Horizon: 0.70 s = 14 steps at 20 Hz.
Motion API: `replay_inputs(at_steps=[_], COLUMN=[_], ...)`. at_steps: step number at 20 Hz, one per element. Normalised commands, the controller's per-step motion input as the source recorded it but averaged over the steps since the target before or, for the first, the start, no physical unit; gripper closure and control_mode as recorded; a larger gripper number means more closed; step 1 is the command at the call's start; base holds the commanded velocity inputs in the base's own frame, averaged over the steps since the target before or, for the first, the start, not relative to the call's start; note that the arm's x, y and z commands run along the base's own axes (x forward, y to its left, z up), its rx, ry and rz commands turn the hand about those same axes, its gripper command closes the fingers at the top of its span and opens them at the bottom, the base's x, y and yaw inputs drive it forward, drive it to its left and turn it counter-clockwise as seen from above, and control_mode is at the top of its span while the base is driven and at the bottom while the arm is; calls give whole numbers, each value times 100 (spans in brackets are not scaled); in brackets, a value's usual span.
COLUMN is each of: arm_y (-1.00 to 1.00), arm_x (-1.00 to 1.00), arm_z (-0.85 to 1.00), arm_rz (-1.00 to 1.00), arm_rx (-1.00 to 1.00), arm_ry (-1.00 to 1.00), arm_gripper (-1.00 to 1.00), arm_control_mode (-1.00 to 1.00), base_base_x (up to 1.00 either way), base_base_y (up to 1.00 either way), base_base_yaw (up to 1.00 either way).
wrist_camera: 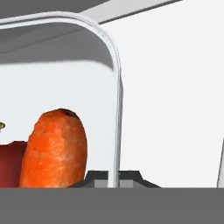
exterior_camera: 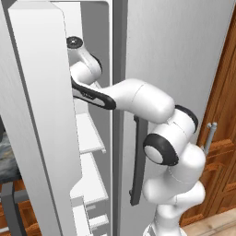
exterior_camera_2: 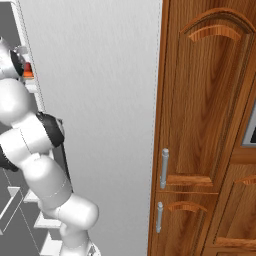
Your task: Take the carrot and bell pepper out of the freezer and place them in the tupperware container on the counter. Then put the tupperware containing the vegetables back in the freezer.
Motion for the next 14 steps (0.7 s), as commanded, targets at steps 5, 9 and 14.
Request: replay_inputs(at_steps=[5,9,14], arm_y=[4,10,1], arm_x=[8,0,0], arm_z=[-28,-42,-11], arm_rz=[0,-1,-3], arm_rx=[-8,-11,-8], arm_ry=[0,0,0], arm_gripper=[100,-100,-100], arm_control_mode=[-100,-100,-100], base_base_x=[0,0,0], base_base_y=[0,0,0], base_base_yaw=[0,0,0])
